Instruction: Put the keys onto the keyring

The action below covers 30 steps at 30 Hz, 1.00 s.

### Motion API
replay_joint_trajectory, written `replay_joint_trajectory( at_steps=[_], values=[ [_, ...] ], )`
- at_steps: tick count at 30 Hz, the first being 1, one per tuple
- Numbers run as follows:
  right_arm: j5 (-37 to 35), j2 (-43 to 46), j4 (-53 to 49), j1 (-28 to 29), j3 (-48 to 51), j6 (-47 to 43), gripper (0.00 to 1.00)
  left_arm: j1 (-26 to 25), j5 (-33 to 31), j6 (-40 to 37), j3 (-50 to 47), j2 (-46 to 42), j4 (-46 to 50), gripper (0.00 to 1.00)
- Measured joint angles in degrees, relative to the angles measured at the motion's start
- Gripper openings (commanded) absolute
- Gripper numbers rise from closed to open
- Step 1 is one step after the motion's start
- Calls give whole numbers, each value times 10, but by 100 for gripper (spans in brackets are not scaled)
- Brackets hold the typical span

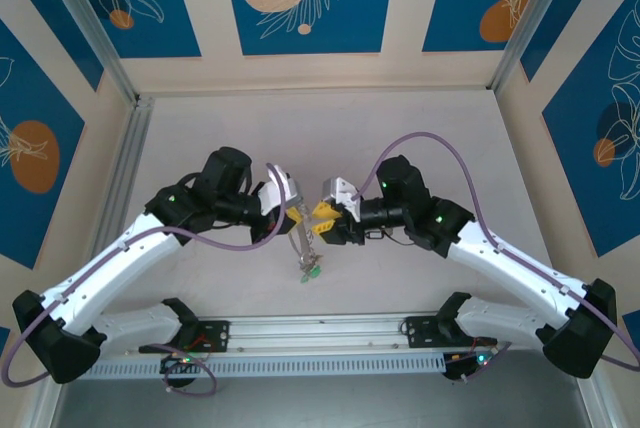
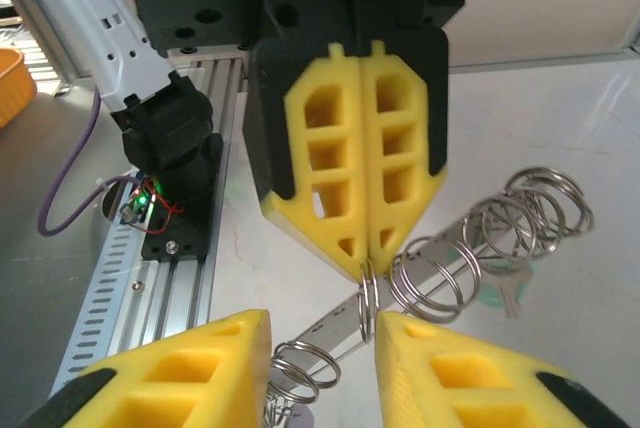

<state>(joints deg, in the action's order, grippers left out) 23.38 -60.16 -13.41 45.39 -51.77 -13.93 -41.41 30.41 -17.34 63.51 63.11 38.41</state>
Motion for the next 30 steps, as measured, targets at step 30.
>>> replay_joint_trajectory(
  at_steps=[30],
  values=[
    [-68,-40,-24,39,-32,-47,38,-5,1,-12,0,1,28,0]
  ],
)
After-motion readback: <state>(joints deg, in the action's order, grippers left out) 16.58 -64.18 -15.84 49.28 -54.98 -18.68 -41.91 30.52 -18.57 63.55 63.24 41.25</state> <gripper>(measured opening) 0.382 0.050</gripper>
